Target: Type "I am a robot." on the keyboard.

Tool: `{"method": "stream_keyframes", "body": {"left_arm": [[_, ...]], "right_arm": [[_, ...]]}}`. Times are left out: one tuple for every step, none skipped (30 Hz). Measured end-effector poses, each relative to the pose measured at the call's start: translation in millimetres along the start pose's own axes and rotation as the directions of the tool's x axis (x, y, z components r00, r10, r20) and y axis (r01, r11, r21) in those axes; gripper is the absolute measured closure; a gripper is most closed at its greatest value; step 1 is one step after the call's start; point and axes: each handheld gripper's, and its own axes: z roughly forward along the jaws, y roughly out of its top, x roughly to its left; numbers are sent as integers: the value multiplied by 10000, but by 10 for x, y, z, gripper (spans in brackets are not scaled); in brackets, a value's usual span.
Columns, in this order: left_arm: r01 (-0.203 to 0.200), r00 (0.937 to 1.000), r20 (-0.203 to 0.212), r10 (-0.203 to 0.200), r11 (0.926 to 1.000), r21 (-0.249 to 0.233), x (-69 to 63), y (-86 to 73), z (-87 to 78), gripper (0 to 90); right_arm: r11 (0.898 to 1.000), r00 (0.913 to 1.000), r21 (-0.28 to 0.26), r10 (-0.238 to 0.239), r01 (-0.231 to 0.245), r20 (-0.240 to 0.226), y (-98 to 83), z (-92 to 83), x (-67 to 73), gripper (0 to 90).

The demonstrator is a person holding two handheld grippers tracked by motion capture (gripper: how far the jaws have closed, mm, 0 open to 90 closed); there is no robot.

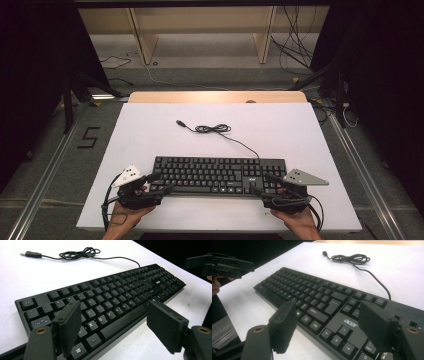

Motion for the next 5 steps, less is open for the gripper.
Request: {"method": "stream_keyframes", "body": {"left_arm": [[2,10000,-2,-2,10000,1,0,0,1,273],[8,10000,-4,-8,10000,0,0,0,2,273],[7,10000,-4,-7,10000,1,0,0,2,273],[10,10000,-4,-10,10000,-4,0,0,2,273],[13,10000,-6,-13,10000,-8,1,0,1,273]], "right_arm": [[10000,10000,0,2,-2,2,0,0,-1,321],[10000,10000,-1,3,-3,-1,0,0,-1,321],[10000,10000,-1,0,0,2,0,1,-1,321],[10000,10000,5,12,-12,10,0,1,0,321],[10000,10000,9,8,-8,18,0,1,0,321]]}}
